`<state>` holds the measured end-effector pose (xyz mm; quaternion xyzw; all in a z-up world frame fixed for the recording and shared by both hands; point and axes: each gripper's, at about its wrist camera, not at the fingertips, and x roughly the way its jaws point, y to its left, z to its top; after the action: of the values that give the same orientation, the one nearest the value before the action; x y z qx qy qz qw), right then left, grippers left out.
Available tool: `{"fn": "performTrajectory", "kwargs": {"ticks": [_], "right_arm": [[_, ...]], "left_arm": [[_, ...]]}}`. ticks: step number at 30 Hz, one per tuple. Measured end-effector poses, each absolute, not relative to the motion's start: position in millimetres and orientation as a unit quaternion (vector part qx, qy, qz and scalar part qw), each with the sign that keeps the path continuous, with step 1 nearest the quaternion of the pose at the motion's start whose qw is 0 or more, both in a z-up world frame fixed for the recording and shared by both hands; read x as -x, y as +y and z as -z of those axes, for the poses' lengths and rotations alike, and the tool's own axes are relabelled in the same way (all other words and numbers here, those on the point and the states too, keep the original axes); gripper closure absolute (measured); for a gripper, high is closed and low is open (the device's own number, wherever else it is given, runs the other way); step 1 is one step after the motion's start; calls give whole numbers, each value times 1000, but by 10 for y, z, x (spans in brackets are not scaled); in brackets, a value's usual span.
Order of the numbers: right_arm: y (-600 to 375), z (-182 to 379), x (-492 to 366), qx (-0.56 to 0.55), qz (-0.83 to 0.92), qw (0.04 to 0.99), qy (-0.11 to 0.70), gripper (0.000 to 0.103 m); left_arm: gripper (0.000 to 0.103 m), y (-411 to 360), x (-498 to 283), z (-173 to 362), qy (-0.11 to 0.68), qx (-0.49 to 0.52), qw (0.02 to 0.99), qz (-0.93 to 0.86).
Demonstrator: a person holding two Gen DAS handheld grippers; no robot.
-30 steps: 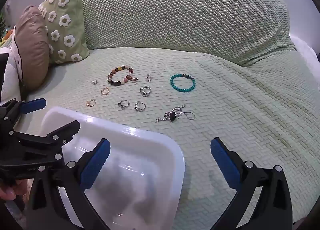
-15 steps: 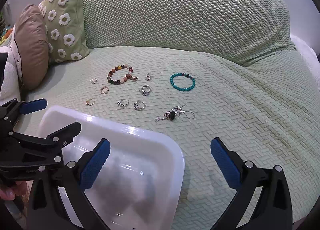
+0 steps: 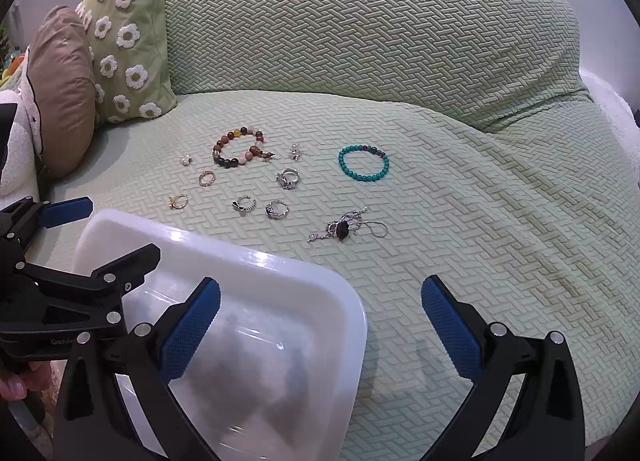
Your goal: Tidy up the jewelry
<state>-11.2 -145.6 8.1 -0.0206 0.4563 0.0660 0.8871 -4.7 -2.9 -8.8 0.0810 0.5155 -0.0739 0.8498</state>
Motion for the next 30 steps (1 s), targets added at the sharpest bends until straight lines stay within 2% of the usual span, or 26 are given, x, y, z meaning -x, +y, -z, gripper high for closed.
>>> {"fn": "performTrajectory", "kwargs": {"ticks": [30], "right_arm": [[-1468,-81,99,31,-53,887,457,4]], "left_arm": [[8,-29,34,80,519,-84,848,72]]}}
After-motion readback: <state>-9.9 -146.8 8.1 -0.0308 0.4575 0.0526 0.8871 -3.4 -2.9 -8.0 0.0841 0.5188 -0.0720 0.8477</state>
